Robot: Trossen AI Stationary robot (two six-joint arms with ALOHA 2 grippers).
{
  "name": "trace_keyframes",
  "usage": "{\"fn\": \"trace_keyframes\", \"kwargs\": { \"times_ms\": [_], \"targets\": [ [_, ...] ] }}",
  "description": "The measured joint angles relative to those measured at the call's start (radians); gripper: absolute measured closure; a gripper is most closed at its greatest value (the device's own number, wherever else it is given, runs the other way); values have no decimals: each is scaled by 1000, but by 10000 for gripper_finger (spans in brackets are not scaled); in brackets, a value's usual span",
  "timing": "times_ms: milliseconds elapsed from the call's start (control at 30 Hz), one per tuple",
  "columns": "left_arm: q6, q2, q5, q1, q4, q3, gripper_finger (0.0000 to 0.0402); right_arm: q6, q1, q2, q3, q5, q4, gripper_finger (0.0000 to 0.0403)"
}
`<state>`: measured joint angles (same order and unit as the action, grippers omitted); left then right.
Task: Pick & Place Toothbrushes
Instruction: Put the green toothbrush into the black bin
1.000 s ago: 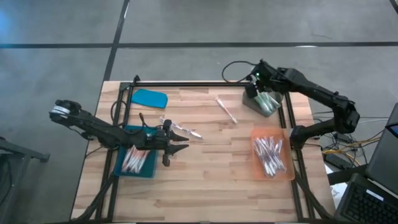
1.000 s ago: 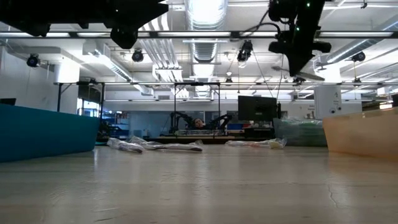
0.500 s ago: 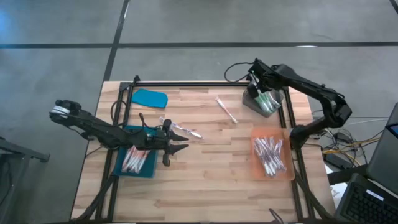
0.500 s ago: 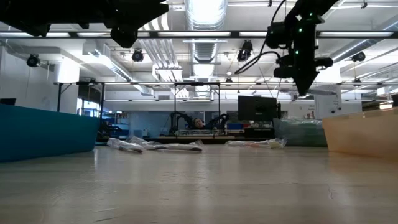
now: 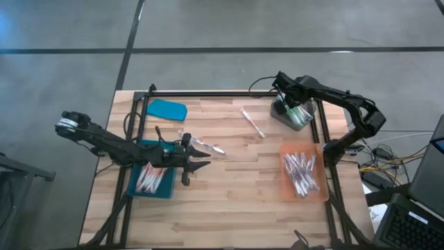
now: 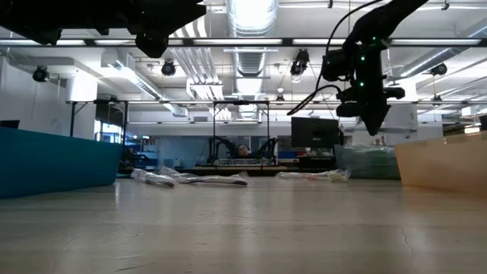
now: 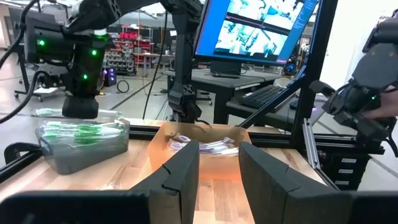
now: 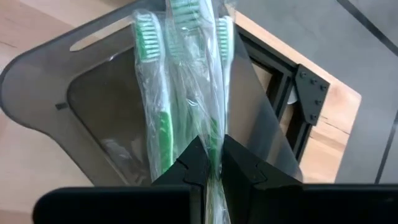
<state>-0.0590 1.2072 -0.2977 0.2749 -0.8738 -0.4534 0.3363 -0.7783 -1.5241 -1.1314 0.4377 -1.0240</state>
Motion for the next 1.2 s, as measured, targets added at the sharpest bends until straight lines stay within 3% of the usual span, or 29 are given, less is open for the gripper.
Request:
{"fn": "trace_keyframes", "kwargs": {
  "times_ms": [833,1200],
  "targets": [
    [0,0,0,0,0,0,282,-7,-28,-2,178,-25,197,378],
    [4,0,-1,0,0,0,282,-8,-27,-2,183,-20,202,314]
  ]
}}
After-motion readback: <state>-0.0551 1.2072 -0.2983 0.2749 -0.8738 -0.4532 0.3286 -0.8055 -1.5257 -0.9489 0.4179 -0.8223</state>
